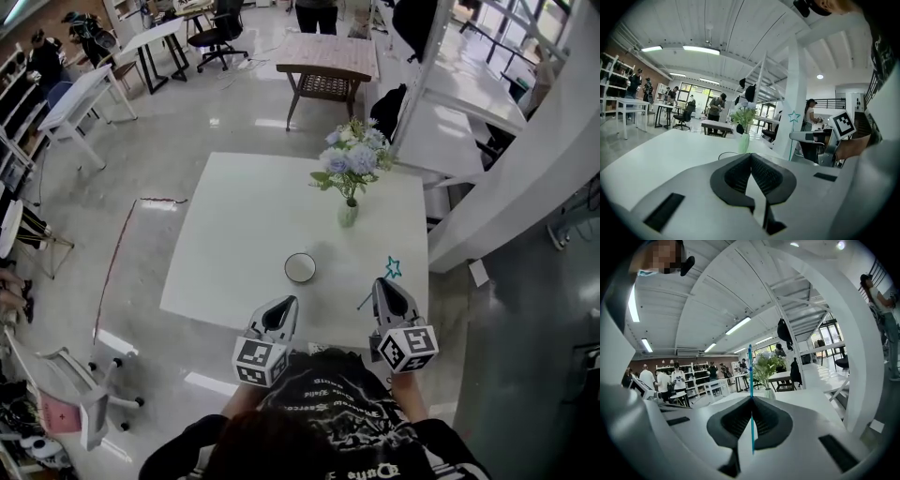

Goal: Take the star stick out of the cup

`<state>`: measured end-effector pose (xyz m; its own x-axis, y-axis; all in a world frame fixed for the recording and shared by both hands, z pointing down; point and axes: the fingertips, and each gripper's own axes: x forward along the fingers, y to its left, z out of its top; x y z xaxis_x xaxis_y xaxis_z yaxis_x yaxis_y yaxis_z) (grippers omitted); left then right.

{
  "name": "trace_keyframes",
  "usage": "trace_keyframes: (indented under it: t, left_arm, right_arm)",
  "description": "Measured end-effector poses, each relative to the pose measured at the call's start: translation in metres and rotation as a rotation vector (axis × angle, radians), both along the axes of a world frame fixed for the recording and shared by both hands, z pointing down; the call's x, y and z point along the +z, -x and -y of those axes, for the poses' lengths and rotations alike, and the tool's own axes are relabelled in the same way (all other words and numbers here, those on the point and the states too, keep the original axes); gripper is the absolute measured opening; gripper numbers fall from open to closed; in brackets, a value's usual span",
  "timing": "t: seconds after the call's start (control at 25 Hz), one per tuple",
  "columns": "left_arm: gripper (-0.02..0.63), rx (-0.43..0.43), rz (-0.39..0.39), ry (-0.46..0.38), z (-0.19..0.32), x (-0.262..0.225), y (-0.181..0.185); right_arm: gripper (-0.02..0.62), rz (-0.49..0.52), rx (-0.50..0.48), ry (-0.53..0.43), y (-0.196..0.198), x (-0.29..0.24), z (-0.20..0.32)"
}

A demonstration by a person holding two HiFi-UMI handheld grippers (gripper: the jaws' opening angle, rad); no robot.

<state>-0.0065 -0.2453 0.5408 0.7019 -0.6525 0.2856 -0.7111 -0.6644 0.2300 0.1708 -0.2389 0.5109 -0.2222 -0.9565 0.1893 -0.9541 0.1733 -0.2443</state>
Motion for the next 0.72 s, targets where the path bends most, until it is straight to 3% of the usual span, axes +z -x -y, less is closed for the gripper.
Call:
trace_keyframes:
  t: [0.4,0.72]
  left_arm:
    - [0.02,0.008,0.029,-0.006,0.004,0.007,-0.008]
    - [0.02,0.008,0.06,-0.015,0.004,0.008,-0.01]
  right_arm:
    - [0.008,-0.019,-0.047,0.081,0.01,0.033,-0.006]
    - [0.007,-0.037,-0.046,0.093,0.008,0.032,-0.006]
